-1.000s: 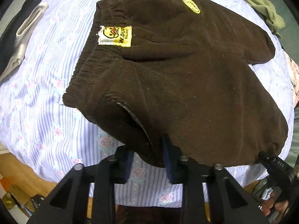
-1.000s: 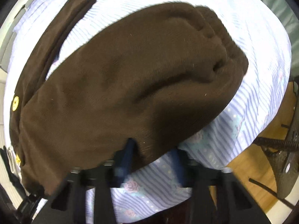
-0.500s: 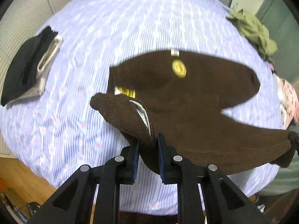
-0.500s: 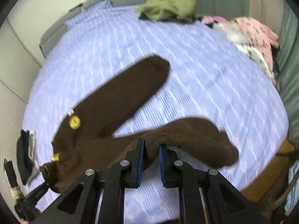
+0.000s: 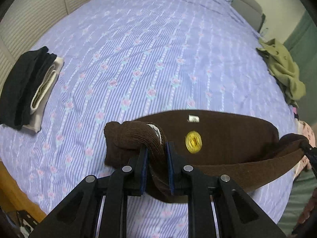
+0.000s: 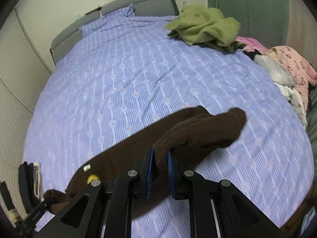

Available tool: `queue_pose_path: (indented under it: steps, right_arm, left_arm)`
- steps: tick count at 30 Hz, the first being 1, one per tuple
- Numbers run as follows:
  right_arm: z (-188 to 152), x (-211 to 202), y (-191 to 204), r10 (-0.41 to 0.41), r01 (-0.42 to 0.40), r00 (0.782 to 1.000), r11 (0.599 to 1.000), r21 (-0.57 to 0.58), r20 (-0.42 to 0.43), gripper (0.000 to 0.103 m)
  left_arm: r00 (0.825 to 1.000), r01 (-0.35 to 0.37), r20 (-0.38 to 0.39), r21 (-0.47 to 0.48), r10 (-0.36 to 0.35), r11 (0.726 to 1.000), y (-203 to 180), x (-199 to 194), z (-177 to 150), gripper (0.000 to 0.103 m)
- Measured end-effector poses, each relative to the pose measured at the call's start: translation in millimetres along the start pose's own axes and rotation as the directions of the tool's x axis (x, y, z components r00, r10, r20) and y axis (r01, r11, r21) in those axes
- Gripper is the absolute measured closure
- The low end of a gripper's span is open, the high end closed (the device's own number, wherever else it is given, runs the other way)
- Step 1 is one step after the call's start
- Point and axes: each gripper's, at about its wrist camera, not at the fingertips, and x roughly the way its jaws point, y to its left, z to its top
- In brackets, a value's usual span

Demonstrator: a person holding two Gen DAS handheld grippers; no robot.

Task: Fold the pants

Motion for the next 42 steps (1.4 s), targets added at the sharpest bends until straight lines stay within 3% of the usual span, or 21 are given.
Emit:
queue_pose_path:
  steps: [9,15,16,17,18,19,20,24,26,28,30,33,38,42]
  right_arm:
    - [38.0,106.8,36.6,-0.062,0.056,0.994,0.996,-0.073,-0.092,0.088]
    - [48.6,144.5,51.3,-0.104,0.090,0.987,0.989,-0.115,-0.122,0.086]
    - [49.4,146.0,52.4,-0.098,0.082,0.987,0.989,-0.121,-0.131,0.084]
    - [50.6,145.0,52.8,-0.090,0.073,0.987,0.989,-0.127,-0.134,0.074]
    - [51.7,141.9,52.5,-0.078,0.062,0.989,0.990,-0.125,-0.127,0.054]
    - [52.5,134.2,51.3,-0.062,0.049,0.992,0.991,-0.121,-0.108,0.044]
    - [53.1,127.8,50.5,-0.060,0.049,0.994,0.992,-0.119,-0.091,0.034]
    - [53.1,95.6,43.2,-0.007,0.000,0.999,0.993,-0.120,-0.051,0.033]
    - [50.6,76.3,34.9,-0.004,0.002,1.000,0.992,-0.127,-0.012,0.033]
    - [47.0,59.9,19.9,-0.004,0.009,0.999,0.992,-0.124,0.033,0.033]
    - [40.6,51.1,3.0,-0.026,0.033,0.998,0.991,-0.130,0.055,0.033]
    - [33.1,52.9,-28.4,-0.070,0.077,0.996,0.989,-0.127,0.056,0.033]
    - [29.5,77.8,-82.8,-0.063,0.062,0.998,0.997,-0.036,-0.018,0.033]
    - [28.6,102.0,-100.8,-0.005,0.006,0.997,1.000,0.010,-0.078,0.034]
  left_arm:
    - [0.995,-0.067,-0.073,-0.018,0.065,0.998,-1.6,68.3,45.3,0.084]
    - [0.982,-0.111,-0.148,0.035,0.115,0.993,-9.2,96.1,61.6,0.079]
    - [0.981,-0.113,-0.155,0.041,0.118,0.993,-11.0,96.3,62.4,0.076]
    - [0.980,-0.111,-0.163,0.046,0.118,0.993,-12.3,95.6,63.3,0.066]
    - [0.980,-0.100,-0.170,0.046,0.107,0.994,-12.5,94.2,63.4,0.054]
    - [0.983,-0.086,-0.161,0.044,0.092,0.995,-13.0,90.5,64.2,0.024]
    - [0.987,-0.076,-0.137,0.047,0.081,0.996,-14.1,83.9,65.8,0.008]
    - [0.996,-0.052,-0.067,0.073,0.057,0.996,-19.9,52.0,74.2,0.007]
    - [0.999,-0.040,-0.027,0.130,0.044,0.991,-28.4,39.0,73.5,0.006]
    - [1.000,-0.007,0.008,0.243,0.005,0.970,-46.7,29.3,69.3,0.006]
    - [0.998,0.041,0.019,0.365,-0.052,0.930,-69.1,23.9,60.6,0.006]
    - [0.992,0.118,-0.018,0.484,-0.125,0.867,-103.2,27.5,45.2,0.006]
    - [0.993,0.114,-0.063,0.584,-0.095,0.804,-148.3,52.2,27.9,0.008]
    - [0.994,0.106,-0.088,0.597,-0.066,0.795,-162.2,67.1,27.6,0.009]
